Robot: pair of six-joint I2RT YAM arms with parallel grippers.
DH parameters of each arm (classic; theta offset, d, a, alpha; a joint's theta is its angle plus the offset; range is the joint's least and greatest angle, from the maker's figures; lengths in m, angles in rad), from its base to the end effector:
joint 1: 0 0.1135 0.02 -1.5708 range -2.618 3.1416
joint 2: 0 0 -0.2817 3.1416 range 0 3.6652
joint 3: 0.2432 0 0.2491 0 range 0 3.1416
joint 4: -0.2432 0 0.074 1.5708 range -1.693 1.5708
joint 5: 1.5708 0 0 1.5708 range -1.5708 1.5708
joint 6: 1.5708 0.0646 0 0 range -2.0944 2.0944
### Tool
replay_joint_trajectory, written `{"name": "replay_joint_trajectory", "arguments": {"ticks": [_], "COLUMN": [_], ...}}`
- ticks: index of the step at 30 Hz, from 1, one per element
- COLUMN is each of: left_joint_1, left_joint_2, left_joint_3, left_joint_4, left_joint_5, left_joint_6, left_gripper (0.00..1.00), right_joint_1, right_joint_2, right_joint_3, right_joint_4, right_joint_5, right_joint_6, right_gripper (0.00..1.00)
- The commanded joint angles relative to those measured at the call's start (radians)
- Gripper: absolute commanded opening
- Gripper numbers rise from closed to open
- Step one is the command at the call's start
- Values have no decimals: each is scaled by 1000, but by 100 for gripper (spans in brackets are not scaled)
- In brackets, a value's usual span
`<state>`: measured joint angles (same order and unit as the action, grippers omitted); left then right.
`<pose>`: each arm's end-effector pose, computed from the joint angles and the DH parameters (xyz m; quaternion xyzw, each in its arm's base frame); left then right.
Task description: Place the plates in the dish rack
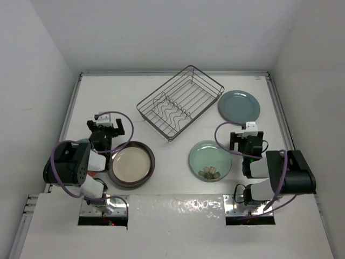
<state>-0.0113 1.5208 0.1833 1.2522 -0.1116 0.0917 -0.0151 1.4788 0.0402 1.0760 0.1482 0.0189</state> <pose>0.2579 0.0043 0.1617 0.0002 0.7364 0.0682 0.6731 0.2142 -0.0128 0.1133 0.0560 0.8199 -0.0599 0.5666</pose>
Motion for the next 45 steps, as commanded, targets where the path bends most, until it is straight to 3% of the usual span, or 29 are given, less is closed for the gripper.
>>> {"name": "replay_joint_trajectory", "arguments": {"ticks": [1,6,7,10,11,12,14,16,20,22,24,26,28,29,34,38,45], "left_joint_1": [4,5,5,10,10,10,10,13,175,232,281,336,422,483,649,816,912], "left_joint_2": [4,3,-60,-256,-284,-309,-326,-277,-137,-44,27,77,145,159,174,231,272], "left_joint_3": [16,12,16,184,315,388,599,753,1133,1237,1320,1373,1380,1369,1207,1110,1004], "left_joint_4": [44,67,55,-377,-603,-714,-978,-1209,-1571,-1798,-1896,-2054,-2172,-2192,-2203,-2170,-2139], "left_joint_5": [1,6,65,232,268,306,311,224,277,322,346,421,490,506,582,561,535], "left_joint_6": [-18,-14,5,64,66,78,170,280,356,431,424,421,414,413,445,496,582], "left_gripper": [100,100,100,100,100,100,100,100,100,98,86,71,65,61,64,60,58], "right_joint_1": [7,7,7,6,6,6,6,6,7,7,7,18,49,69,141,207,277], "right_joint_2": [-116,-415,-481,-570,-587,-604,-644,-664,-657,-631,-586,-565,-549,-546,-519,-470,-394], "right_joint_3": [64,344,386,558,622,650,704,721,739,779,803,819,820,822,836,857,905], "right_joint_4": [-155,-734,-915,-1226,-1270,-1332,-1358,-1343,-1312,-1355,-1401,-1413,-1403,-1398,-1357,-1351,-1335], "right_joint_5": [4,54,53,51,-16,-71,-162,-287,-429,-496,-521,-544,-544,-529,-532,-535,-530], "right_joint_6": [9,133,144,190,159,130,84,66,44,35,41,49,49,46,47,50,58], "right_gripper": [99,99,99,99,99,99,99,99,84,76,65,62,62,62,64,65,63]}}
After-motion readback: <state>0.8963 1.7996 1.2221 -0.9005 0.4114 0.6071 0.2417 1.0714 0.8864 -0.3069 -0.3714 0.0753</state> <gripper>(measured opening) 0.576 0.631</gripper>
